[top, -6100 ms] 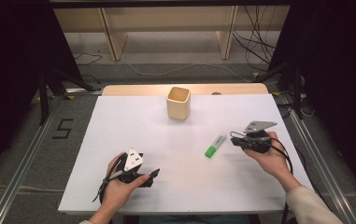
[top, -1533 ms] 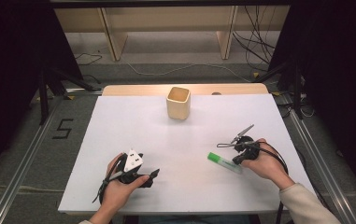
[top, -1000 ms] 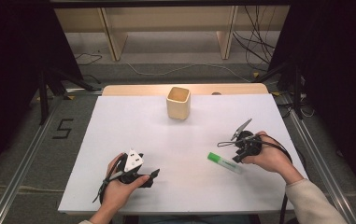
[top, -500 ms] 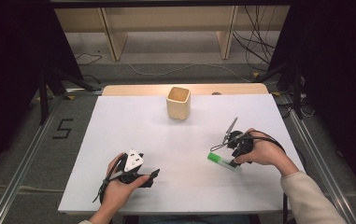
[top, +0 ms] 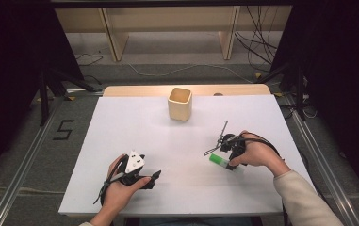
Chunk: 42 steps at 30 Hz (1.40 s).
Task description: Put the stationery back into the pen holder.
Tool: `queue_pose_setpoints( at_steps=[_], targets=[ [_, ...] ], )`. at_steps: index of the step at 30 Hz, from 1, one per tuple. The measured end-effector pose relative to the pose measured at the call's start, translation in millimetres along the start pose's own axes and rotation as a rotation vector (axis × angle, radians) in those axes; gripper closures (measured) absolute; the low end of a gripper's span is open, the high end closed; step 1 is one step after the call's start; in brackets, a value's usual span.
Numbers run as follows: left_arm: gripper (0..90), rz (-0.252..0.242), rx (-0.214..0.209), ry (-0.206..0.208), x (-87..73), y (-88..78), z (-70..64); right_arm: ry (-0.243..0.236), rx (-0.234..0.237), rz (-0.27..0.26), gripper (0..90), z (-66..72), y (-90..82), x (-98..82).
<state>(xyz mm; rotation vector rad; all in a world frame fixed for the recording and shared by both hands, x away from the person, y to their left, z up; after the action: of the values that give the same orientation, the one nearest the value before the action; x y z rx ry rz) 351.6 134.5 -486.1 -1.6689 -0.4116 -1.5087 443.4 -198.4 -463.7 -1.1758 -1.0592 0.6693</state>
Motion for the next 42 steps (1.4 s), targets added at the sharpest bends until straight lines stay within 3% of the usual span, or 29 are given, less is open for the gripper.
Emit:
queue_pose_setpoints(
  at_steps=[42],
  targets=[
    [18.4,-0.004,-0.005,0.001,0.1,0.4,-0.8,0.049,-0.019,0.013,64.3,3.3,9.9,4.4]
  ],
)
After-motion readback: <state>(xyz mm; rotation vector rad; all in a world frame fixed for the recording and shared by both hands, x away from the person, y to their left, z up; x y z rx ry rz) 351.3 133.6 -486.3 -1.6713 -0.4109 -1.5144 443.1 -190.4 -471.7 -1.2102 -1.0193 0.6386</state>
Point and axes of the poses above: each handheld gripper's, and its own axes: y roughly forward along the jaws, x roughly out of its top, z roughly to its left, the point moved 2 cm from there along y, roughly forward along the jaws, and after that the axes turned 14 degrees about -z, right-handed, at the moved point
